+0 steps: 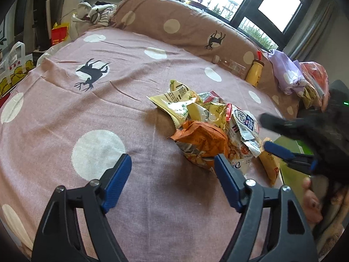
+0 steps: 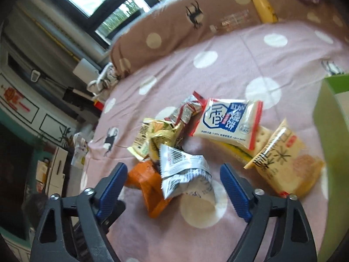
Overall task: Organize snacks
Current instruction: 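Grasp the white-and-silver snack bag with the right gripper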
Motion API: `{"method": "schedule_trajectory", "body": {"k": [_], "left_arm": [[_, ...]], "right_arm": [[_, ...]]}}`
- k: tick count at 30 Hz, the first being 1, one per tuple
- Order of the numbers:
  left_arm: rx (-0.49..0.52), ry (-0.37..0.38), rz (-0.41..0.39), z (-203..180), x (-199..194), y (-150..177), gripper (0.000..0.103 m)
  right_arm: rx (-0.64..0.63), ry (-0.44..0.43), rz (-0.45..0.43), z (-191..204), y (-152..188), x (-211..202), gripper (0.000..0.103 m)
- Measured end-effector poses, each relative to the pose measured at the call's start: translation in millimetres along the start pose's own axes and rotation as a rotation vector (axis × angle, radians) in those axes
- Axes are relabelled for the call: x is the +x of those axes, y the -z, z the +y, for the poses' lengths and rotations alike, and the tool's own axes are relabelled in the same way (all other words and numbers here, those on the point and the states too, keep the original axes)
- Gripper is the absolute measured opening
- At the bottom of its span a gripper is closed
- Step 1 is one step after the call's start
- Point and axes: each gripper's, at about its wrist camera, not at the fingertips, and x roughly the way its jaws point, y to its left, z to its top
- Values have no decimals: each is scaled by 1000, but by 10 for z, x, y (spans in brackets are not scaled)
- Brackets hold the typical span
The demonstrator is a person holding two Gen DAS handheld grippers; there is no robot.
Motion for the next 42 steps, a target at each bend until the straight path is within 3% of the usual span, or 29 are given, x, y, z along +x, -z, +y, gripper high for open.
{"method": "schedule_trajectory", "body": {"k": [4, 5, 10, 12, 14, 17, 20, 23, 28, 32, 34, 39, 42], "left_arm": [[7, 9, 11, -20, 9, 2, 72], [8, 11, 12, -18, 13, 3, 72], [28, 14, -32, -44, -7, 41, 72], [17, 23, -40, -18, -24, 39, 72], [9, 31, -52, -6, -36, 44, 72], [9, 38, -65, -12, -41, 64, 72], [21, 44, -74, -41, -52, 88, 72], [32, 62, -69, -74, -61, 93, 72], [59, 117, -49, -201, -87, 113, 64], [100, 250, 2, -490, -159, 154, 54], [153, 268, 34, -709, -160, 190, 52], [220, 251, 171, -1088, 94, 238, 48], [244, 223, 222, -1195, 228, 267, 46]], "right_arm": [[36, -18, 78, -122, 82, 276, 72], [47, -29, 92, -143, 97, 316, 64], [-5, -17, 62, -51, 184, 135, 58], [-74, 56, 38, 44, 265, -9, 57], [-171, 192, 27, 192, 373, -96, 58], [-297, 385, 92, 348, 567, -38, 58], [-316, 428, 95, 327, 638, -68, 63], [-297, 369, 64, 313, 617, -246, 76], [-180, 201, -40, 163, 506, -644, 77], [-79, 127, -31, -43, 439, -634, 77], [-41, 79, -29, -109, 407, -606, 77], [46, -75, 21, -244, 378, -506, 63], [66, -56, 49, -313, 384, -405, 59]]}}
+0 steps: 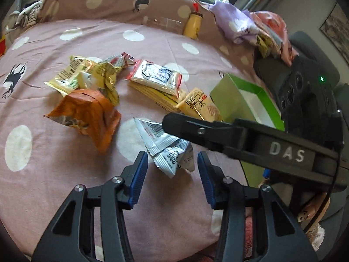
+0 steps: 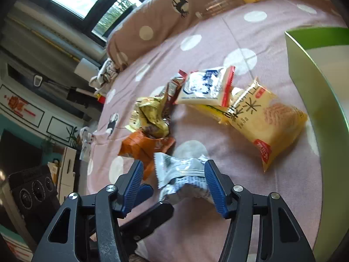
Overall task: Organize snacks
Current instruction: 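Grasp the white-and-silver snack bag with the right gripper, then carry the silver bag over the green box with the right gripper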
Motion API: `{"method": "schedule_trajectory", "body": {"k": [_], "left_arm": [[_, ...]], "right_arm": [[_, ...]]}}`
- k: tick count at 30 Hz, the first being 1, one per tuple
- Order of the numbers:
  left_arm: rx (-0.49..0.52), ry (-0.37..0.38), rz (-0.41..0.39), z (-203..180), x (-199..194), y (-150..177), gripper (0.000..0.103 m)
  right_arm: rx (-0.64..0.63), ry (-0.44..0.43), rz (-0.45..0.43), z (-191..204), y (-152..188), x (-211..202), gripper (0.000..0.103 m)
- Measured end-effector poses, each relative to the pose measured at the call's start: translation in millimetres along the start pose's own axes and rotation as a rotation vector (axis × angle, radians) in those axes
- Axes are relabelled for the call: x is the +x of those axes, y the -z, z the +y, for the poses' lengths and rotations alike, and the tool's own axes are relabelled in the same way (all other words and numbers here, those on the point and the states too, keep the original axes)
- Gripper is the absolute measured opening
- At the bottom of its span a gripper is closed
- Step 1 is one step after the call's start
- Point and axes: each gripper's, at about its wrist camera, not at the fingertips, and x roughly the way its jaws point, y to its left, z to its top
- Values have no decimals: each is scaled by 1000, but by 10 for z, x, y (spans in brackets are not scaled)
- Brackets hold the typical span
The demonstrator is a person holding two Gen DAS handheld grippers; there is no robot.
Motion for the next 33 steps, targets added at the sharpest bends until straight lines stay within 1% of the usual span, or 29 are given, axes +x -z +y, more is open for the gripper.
{"method": "schedule_trajectory", "body": {"k": [2, 4, 6, 9, 12, 15, 19, 21, 25, 29, 31, 33], "left_arm": [[-1, -12, 21, 4, 58, 14, 45], [-23, 10, 52, 46, 118, 9, 41], [-19, 19, 51, 53, 153, -18, 36], [-30, 28, 47, 88, 164, -37, 30], [-34, 44, 34, 72, 109, -33, 28], [-12, 79, -13, -40, -33, -64, 28], [51, 80, -68, -283, -191, -150, 28], [67, 101, -85, -392, -226, -188, 28], [113, 131, -96, -631, -252, -291, 27], [184, 152, -111, -922, -257, -366, 27], [210, 183, -121, -1044, -223, -381, 27], [220, 223, -114, -1131, -158, -418, 27]], "right_arm": [[13, -1, 20, -50, 4, 43, 55], [20, 1, 36, -95, 21, 75, 54], [18, 25, 38, -114, 17, 105, 54], [33, 7, 35, -150, 9, 121, 54], [9, 8, 20, -106, 24, 61, 54], [-19, -5, -35, -23, 10, -104, 53], [-35, -7, -138, 27, -26, -424, 54], [-27, -6, -175, 14, -29, -559, 53], [-18, 38, -272, -18, -33, -853, 54], [22, 28, -351, -174, -29, -1135, 54], [45, 32, -388, -279, -29, -1271, 54], [68, 43, -414, -368, -24, -1354, 54]]}}
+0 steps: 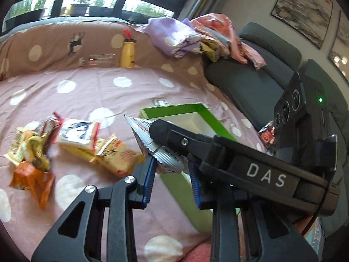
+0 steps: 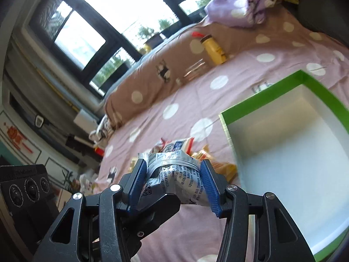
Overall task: Organize snacks
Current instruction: 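Carry the silver bag over the green box with the right gripper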
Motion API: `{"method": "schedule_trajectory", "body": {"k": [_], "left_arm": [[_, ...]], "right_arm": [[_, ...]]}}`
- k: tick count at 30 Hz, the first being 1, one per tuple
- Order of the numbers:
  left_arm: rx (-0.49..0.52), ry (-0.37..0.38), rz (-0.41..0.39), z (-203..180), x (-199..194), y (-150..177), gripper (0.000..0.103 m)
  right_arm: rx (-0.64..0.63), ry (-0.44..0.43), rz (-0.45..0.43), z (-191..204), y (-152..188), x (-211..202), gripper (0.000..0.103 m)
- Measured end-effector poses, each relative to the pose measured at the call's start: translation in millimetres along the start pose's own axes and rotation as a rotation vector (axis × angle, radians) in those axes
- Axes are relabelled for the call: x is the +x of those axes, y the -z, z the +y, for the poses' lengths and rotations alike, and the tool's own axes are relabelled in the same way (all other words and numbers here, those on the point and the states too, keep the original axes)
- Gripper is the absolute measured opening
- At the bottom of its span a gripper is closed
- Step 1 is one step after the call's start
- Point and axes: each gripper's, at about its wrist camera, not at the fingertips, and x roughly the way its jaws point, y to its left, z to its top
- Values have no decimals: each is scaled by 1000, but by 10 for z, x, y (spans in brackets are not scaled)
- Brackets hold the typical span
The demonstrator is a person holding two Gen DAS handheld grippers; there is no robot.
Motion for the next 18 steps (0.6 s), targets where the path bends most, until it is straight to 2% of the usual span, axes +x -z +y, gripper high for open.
{"method": "schedule_trajectory", "body": {"k": [9, 18], "left_arm": [[84, 66, 71, -377, 470, -106, 27], [66, 122, 161, -434, 860, -60, 27]], "right_arm": [[112, 75, -71, -505, -86, -262, 54], [206, 163, -43, -879, -96, -189, 54]]}}
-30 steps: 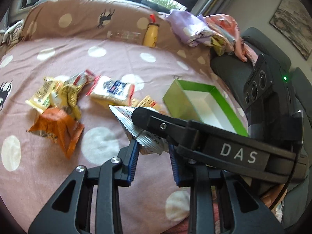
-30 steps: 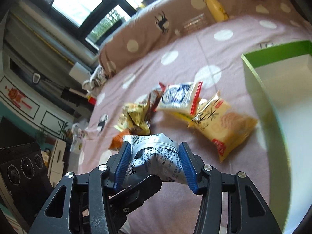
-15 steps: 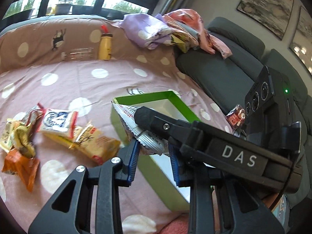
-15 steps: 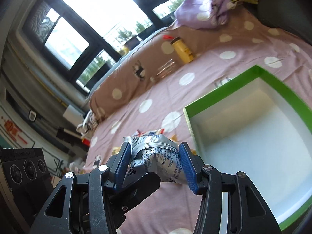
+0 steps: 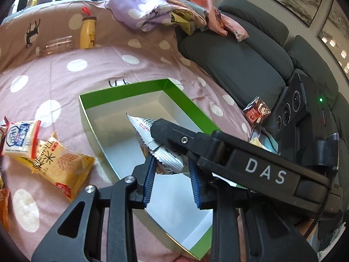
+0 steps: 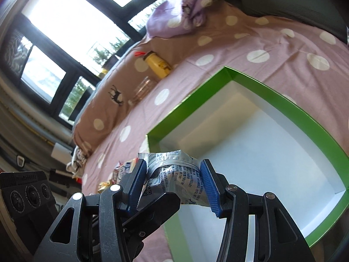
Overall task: Organize snacks
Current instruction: 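Carry the silver bag over the green box with the right gripper, then open the right gripper to drop the silver bag into the box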
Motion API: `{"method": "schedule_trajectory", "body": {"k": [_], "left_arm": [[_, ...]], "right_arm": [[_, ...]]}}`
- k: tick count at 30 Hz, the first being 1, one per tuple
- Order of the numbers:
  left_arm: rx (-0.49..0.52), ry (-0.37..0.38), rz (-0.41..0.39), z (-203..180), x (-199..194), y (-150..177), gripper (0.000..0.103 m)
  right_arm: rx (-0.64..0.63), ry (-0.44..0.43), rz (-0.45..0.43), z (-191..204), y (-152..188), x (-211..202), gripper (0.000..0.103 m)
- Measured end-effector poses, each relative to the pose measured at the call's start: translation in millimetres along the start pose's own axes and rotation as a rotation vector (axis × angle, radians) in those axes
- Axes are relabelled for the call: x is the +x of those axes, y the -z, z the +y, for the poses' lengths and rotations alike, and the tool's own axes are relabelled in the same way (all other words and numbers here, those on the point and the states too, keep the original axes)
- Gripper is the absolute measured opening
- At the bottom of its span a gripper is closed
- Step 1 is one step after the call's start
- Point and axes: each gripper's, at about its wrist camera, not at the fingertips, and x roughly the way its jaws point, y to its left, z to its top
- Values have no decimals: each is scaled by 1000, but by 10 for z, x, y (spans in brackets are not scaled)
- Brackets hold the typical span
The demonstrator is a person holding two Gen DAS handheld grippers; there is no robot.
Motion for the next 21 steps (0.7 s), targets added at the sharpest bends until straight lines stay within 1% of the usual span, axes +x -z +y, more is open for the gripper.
{"method": "schedule_trajectory", "body": {"k": [7, 13, 17, 21], "left_arm": [[-30, 32, 48, 37, 209, 17, 27], [-37, 44, 67, 51, 318, 52, 27], [-45, 45, 84, 66, 378, 57, 27], [-58, 54, 87, 71, 383, 63, 28]], "right_arm": [[36, 48, 27, -165, -6, 92, 54], [52, 96, 37, -230, -5, 131, 54], [66, 111, 46, -282, -20, 164, 54], [63, 132, 37, -278, -21, 147, 54]]}}
